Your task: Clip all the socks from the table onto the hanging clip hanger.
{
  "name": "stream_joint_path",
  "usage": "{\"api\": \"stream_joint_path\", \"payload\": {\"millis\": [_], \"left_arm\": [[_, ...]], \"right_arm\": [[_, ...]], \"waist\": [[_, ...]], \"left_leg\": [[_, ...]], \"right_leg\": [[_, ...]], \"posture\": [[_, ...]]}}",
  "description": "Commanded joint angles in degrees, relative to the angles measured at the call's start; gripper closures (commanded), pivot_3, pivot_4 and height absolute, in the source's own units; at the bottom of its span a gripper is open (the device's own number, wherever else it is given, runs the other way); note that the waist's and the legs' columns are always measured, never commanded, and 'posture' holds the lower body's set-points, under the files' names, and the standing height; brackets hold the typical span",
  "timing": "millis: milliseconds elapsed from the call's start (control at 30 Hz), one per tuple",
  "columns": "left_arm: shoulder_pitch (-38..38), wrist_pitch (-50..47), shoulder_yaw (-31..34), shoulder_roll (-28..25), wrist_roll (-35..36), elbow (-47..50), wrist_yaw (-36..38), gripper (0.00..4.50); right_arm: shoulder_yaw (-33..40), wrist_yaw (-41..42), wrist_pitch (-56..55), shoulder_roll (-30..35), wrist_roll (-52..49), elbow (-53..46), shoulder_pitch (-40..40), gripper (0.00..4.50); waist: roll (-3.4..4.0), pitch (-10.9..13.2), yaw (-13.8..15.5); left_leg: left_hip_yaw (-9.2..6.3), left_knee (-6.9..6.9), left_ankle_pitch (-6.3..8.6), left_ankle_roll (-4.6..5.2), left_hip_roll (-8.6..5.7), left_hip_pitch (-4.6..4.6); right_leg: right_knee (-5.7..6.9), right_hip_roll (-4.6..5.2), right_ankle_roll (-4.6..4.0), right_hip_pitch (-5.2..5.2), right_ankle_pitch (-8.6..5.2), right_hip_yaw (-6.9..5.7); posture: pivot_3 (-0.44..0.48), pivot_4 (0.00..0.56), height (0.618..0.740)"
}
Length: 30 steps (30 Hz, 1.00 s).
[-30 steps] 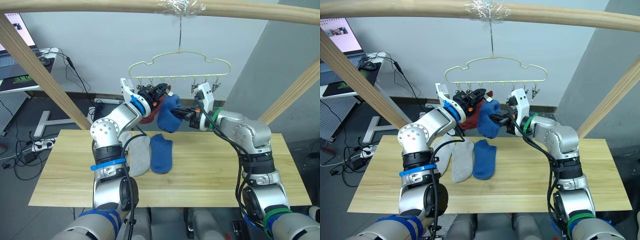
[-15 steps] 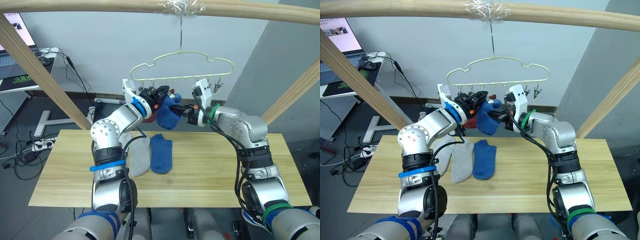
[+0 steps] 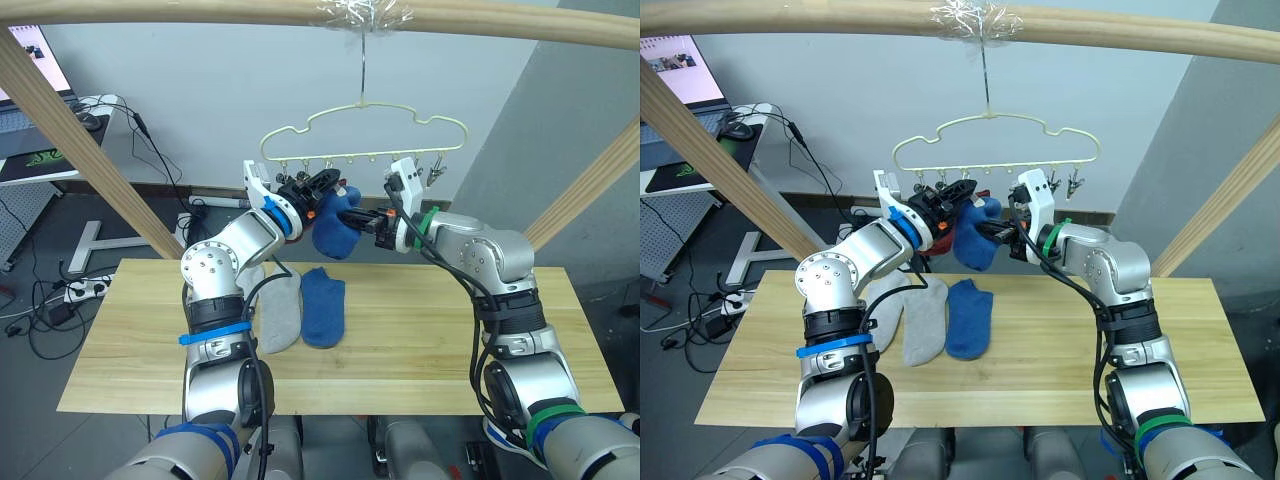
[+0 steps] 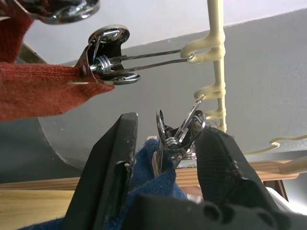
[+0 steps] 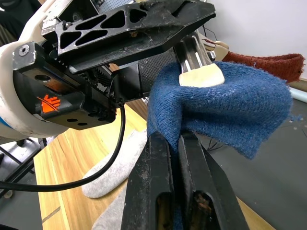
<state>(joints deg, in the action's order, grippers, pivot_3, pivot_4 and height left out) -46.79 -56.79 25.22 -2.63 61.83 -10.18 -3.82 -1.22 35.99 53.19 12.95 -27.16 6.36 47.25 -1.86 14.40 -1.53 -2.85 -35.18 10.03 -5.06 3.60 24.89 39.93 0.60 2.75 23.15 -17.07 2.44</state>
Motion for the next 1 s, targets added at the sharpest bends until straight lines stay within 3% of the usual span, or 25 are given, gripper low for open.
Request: {"api": "stream_joint_path", "payload": {"millis": [33,100,133,167,533,800,1000], "left_arm": [[-0.20,-0.21,-0.06,-0.47,2.13,2.21,1.63,2.50],[-0.07,-0.58,-0.38,-0.81,2.32,2.88,2.07,2.50],[0.04,-0.58,-0.83,-1.18,1.95,3.46,2.45,2.46],[0.20,-0.63,-1.74,-1.84,1.14,4.36,3.09,2.46],[7.49,3.78,-17.53,-10.84,-13.19,19.56,11.90,2.46],[14.73,10.73,-23.37,-19.14,-22.98,26.31,20.02,2.46],[17.85,25.08,-25.90,-22.48,-33.91,27.80,25.62,2.46]], "right_arm": [[0.27,0.07,-0.50,0.15,-0.79,-2.72,0.43,4.50],[0.06,-0.33,-1.08,0.09,-0.25,-2.62,0.34,4.50],[-0.04,-0.58,-1.35,0.03,0.02,-2.55,0.29,3.96],[-0.21,-0.66,-1.55,0.02,0.21,-2.53,0.22,3.80],[-0.21,-2.29,0.16,0.57,-0.16,-7.62,-4.73,0.04],[1.37,-6.55,5.85,1.03,-2.30,-18.97,-11.73,0.04],[1.83,-12.31,9.90,2.42,-1.79,-29.04,-16.26,0.04]], "waist": [[0.00,0.00,0.00],[0.00,0.00,0.00],[0.00,0.00,0.00],[0.00,0.00,0.00],[0.01,-0.01,0.33],[0.02,-0.01,0.65],[0.03,-0.02,1.73]], "left_leg": [[0.00,0.00,0.00,0.00,0.00,0.00],[0.00,0.00,0.00,0.00,0.00,0.00],[0.00,0.00,0.00,0.00,0.00,0.00],[0.00,0.00,0.00,0.00,0.00,0.00],[-0.01,0.14,-0.18,-0.32,0.01,-0.01],[-0.01,0.21,-0.14,-0.23,0.03,-0.02],[-0.01,0.21,-0.14,-0.23,0.03,-0.02]], "right_leg": [[0.00,0.00,0.00,0.00,0.00,0.00],[0.00,0.00,0.00,0.00,0.00,0.00],[0.00,0.00,0.00,0.00,0.00,0.00],[0.00,0.00,0.00,0.00,0.00,0.00],[-0.02,0.00,0.00,0.03,0.00,-0.01],[0.00,0.00,-0.01,0.06,0.00,-0.01],[0.00,0.00,-0.02,0.07,0.00,-0.02]], "posture": [[0.055,0.176,0.740],[0.058,0.175,0.740],[0.058,0.175,0.740],[0.058,0.175,0.740],[0.089,0.172,0.740],[0.113,0.170,0.740],[0.121,0.168,0.740]]}}
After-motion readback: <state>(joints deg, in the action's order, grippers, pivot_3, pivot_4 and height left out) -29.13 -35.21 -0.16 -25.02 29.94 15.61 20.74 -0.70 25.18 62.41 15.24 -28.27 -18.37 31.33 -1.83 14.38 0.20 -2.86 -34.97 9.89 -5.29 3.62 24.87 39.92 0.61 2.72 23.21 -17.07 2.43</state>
